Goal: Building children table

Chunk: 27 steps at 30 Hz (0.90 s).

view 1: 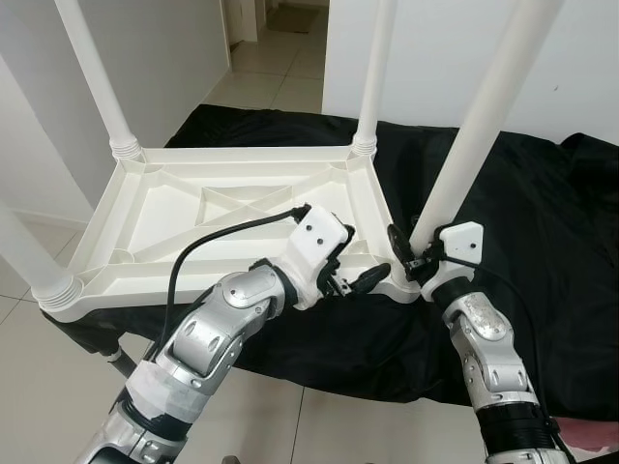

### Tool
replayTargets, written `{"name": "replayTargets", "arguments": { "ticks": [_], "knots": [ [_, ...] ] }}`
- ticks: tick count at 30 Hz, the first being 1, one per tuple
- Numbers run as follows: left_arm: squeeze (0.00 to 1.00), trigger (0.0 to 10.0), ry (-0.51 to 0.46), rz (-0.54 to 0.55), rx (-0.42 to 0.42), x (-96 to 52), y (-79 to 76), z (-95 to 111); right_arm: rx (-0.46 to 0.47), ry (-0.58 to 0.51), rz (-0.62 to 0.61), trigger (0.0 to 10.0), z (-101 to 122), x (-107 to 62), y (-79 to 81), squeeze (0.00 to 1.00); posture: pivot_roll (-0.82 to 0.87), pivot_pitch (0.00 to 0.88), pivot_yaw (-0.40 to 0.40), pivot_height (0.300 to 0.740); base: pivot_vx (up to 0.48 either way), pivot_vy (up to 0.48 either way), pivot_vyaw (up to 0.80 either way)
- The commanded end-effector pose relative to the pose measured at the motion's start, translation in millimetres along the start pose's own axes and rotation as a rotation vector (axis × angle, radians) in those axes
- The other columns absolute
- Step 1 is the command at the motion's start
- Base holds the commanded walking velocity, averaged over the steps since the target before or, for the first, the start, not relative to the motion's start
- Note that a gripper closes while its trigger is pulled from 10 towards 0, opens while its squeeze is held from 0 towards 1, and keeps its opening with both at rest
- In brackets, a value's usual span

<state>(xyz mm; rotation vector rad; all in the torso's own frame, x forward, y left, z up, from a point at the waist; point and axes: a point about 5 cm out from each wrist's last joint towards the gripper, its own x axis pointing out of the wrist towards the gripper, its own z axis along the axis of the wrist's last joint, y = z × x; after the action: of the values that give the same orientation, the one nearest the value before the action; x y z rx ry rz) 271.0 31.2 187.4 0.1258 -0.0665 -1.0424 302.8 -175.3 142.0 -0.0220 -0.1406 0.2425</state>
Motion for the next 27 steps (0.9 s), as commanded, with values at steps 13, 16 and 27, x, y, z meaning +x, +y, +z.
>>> {"name": "replayTargets", "arguments": {
  "ticks": [13,16,27],
  "knots": [
    [0.00,10.0,0.012,-0.053,0.000,-1.7,-5.6,-1,0.105,0.139,-0.031,10.0,-24,-3.6,2.1,0.00,-0.05,0.002,-0.006,0.740,0.000,0.000,0.00],
    [0.00,10.0,0.012,-0.047,0.002,-1.8,-5.1,-1,0.078,0.119,-0.024,10.0,-25,-6.8,4.8,0.00,-0.05,0.001,-0.007,0.740,0.000,0.000,0.00],
    [0.00,10.0,0.005,-0.040,0.007,-0.5,-3.8,0,-0.047,0.065,0.083,10.0,-27,-19.4,18.6,0.00,-0.06,0.000,-0.004,0.740,0.000,0.000,0.00]
  ]
}}
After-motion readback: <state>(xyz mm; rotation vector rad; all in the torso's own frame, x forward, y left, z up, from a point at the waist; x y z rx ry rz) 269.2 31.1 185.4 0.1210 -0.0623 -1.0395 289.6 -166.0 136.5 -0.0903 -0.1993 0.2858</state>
